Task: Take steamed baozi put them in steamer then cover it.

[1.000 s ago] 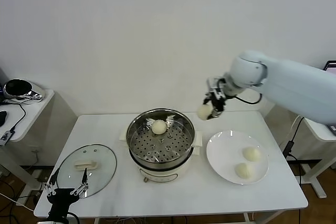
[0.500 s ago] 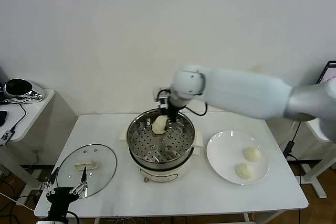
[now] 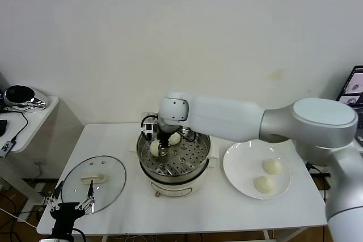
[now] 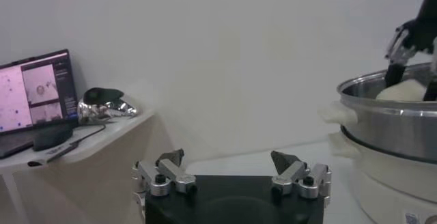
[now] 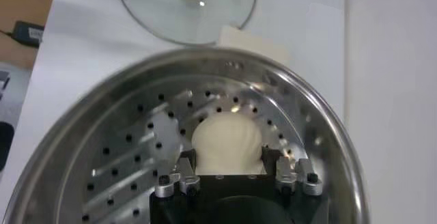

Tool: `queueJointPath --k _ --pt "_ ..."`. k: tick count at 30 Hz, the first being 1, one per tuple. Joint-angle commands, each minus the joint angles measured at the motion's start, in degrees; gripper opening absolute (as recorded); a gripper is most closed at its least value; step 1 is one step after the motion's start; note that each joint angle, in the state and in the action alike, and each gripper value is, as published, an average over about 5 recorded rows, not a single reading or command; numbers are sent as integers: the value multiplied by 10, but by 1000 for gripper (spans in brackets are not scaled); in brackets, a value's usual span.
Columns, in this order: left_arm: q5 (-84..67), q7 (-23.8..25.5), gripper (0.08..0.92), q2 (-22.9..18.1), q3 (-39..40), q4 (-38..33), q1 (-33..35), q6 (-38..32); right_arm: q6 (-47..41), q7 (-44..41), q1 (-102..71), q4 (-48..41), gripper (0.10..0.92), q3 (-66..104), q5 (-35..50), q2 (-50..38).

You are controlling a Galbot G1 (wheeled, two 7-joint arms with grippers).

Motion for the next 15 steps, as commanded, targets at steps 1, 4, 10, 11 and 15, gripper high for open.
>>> queueJointPath --k 1,4,10,11,15 --pt "0 0 823 0 0 0 0 0 -8 8 -22 -27 632 2 2 32" --pt "0 0 823 -1 1 0 1 -1 -8 -3 -11 -20 711 3 -4 25" --pt "-1 0 823 1 -1 1 1 -2 11 -85 79 34 816 -5 -36 -41" --pt "-1 0 823 1 -1 1 1 -2 21 -103 99 46 820 -8 -45 -57" --pt "-1 0 823 2 1 2 0 -3 68 -165 169 102 823 -24 -77 -136"
